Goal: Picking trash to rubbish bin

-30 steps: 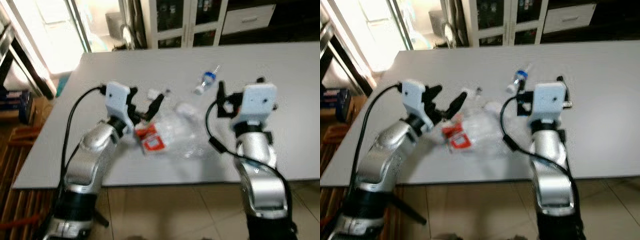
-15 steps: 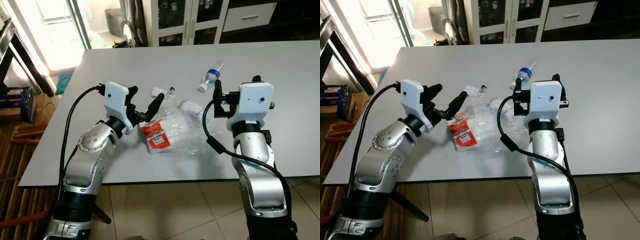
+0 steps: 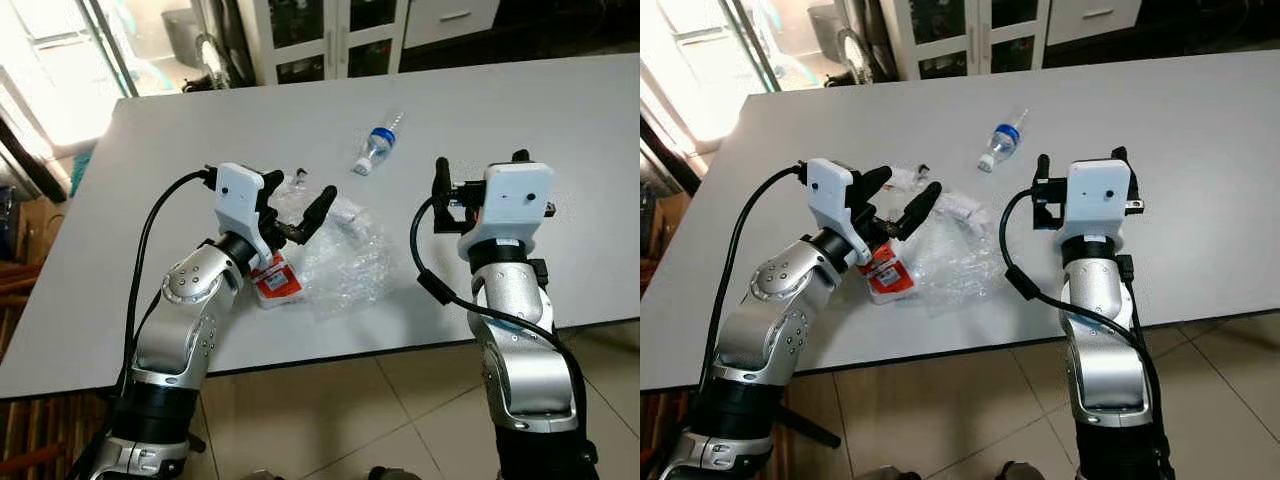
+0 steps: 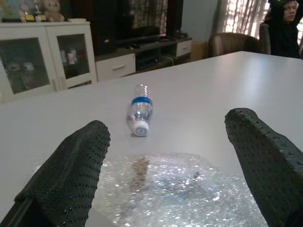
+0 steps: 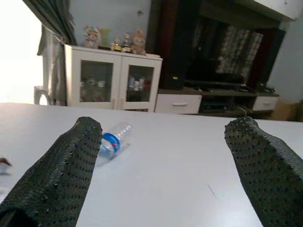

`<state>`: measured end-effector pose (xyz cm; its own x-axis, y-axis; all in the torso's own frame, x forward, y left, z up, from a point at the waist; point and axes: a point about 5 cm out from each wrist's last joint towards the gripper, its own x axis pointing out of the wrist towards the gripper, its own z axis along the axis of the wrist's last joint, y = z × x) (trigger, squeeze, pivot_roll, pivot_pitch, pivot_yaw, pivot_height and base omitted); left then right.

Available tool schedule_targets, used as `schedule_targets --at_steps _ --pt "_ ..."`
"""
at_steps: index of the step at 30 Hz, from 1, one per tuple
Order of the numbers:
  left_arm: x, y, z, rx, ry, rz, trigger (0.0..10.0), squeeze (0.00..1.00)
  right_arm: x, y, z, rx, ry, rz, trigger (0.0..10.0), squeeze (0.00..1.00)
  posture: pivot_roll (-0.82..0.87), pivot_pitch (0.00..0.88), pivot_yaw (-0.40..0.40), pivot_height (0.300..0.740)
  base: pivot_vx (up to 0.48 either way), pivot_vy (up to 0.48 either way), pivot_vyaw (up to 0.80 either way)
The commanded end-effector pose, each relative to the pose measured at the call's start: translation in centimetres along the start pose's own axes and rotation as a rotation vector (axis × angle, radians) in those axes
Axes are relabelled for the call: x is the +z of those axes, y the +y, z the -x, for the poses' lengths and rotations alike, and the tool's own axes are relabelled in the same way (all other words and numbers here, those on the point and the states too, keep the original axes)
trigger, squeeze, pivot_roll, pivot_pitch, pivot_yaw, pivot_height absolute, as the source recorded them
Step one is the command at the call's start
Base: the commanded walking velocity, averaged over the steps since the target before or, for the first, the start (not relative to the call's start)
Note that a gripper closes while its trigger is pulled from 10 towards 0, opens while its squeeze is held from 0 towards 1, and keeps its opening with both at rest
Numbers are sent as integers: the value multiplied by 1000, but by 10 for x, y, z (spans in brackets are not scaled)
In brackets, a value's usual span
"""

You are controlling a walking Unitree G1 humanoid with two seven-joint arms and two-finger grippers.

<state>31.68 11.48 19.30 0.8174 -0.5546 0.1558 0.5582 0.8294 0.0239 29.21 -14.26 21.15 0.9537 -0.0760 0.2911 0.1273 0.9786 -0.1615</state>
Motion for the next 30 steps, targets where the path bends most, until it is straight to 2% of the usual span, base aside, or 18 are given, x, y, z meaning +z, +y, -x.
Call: schedule_targets --at_steps 1,16,22,30 --pt "5 0 1 -13 -21 -13 10000 0 6 2 -1 5 -22 -1 10000 0 12 92 64 740 450 0 0" --pt "5 -1 1 -30 -24 -19 10000 0 7 3 -3 10 -31 2 10000 0 16 84 61 740 452 0 0" --pt "4 2 1 -1 -12 -34 10000 0 7 3 -4 13 -33 5 10000 0 14 85 60 740 434 0 0" --pt "3 1 2 -9 -21 -7 10000 0 7 4 -3 14 -29 7 10000 0 13 86 59 740 0 0 0"
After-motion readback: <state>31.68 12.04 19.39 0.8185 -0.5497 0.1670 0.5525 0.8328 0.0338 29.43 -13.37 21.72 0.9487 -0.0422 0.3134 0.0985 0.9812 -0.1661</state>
